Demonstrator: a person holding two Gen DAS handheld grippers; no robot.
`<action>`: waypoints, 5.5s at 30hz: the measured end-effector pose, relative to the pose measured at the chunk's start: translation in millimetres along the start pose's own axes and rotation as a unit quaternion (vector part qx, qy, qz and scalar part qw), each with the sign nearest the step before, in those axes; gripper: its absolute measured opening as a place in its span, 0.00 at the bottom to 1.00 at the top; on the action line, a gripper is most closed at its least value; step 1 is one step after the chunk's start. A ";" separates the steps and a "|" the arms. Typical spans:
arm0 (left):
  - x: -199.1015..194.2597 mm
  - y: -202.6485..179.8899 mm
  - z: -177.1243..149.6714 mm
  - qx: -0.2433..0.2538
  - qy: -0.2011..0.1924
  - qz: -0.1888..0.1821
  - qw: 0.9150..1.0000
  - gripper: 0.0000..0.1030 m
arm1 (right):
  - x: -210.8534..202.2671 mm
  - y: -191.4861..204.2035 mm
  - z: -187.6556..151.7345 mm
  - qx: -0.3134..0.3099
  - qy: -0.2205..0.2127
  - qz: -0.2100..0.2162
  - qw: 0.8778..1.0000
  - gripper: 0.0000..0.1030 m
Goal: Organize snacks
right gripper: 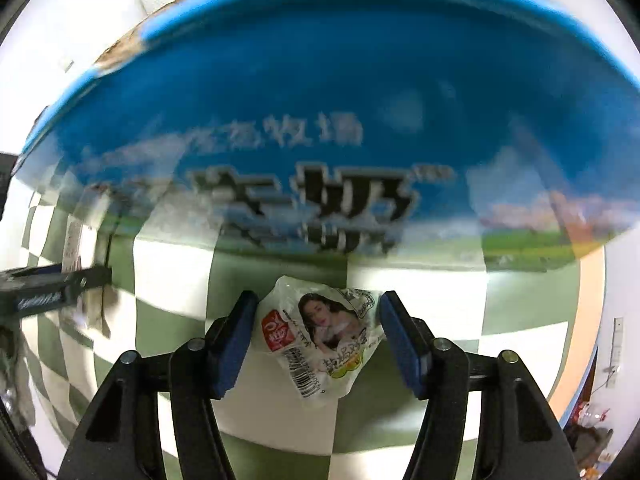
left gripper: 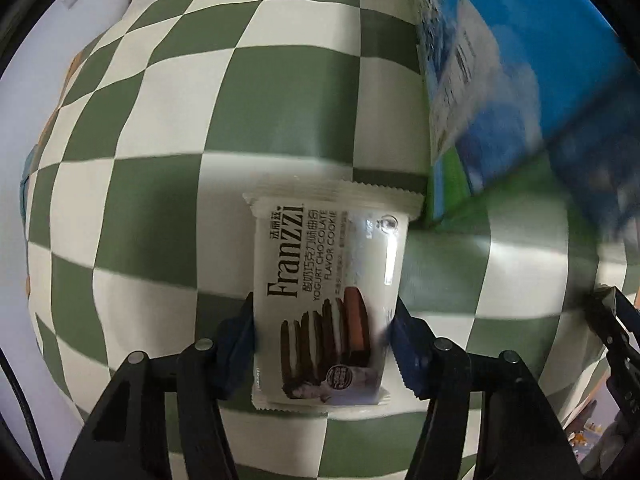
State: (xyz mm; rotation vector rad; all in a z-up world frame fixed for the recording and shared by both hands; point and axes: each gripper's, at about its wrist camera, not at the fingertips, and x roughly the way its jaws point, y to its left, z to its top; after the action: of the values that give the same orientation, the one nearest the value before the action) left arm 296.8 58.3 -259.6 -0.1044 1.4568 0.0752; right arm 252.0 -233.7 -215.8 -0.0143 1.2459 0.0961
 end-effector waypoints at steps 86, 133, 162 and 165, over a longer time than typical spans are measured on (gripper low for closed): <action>-112.1 -111.9 142.7 0.045 -0.059 -0.028 0.997 0.94 | -65.6 -63.0 164.8 0.021 0.007 -0.020 1.000 0.97; -327.0 -87.8 -112.6 0.040 -0.330 -0.005 0.943 0.94 | -363.8 -29.3 -47.9 -0.014 -0.266 -0.013 0.964 1.00; -283.8 -86.9 -64.8 0.005 -0.331 0.034 0.943 0.99 | -304.3 -43.8 -11.4 0.012 -0.253 -0.032 0.967 1.00; -275.0 -85.9 -52.4 0.004 -0.325 0.036 0.945 0.99 | -293.1 -44.0 -1.1 0.015 -0.251 -0.035 0.967 1.00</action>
State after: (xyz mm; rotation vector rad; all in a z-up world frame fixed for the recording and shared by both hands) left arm 224.0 -29.7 10.1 -0.0153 0.7994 0.1484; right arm 162.0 -296.7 59.5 -0.0063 0.7387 0.0172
